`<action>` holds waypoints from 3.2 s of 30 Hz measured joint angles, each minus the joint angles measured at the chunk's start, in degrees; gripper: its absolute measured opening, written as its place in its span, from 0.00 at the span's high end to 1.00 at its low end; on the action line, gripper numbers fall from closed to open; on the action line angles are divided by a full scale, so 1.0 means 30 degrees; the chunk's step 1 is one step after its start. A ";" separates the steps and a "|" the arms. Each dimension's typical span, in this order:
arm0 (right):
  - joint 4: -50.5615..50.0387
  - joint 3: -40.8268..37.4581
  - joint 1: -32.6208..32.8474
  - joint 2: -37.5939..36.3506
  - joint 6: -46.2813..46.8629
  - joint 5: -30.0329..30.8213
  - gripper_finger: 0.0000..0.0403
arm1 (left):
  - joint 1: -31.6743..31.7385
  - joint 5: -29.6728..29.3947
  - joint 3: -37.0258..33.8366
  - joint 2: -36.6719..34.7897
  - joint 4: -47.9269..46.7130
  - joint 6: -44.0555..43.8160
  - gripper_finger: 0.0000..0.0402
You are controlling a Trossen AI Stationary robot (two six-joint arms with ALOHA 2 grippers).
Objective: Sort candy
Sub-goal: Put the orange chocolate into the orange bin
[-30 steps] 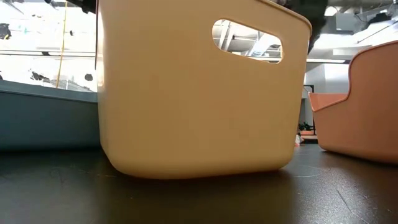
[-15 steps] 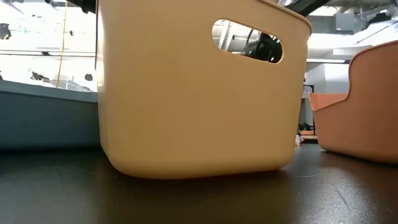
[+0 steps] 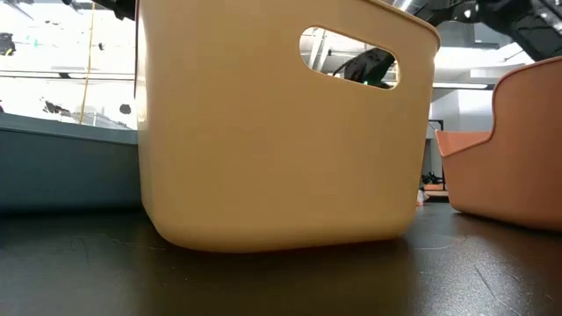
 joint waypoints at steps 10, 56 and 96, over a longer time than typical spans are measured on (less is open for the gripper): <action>0.0690 0.0166 -0.0702 0.0703 0.0202 0.0007 0.32 | 0.0000 0.0007 0.0000 -0.0002 -0.0006 0.0009 0.27; 0.4767 -0.0965 0.0857 -0.0868 -0.0539 -0.0678 0.20 | -0.0044 0.0175 0.0000 -0.0004 -0.0243 -0.0005 0.27; 0.0169 -0.2139 0.8715 -1.1845 0.1319 -0.1820 0.97 | -0.0044 0.0168 0.0000 0.0108 -0.0418 0.0007 0.27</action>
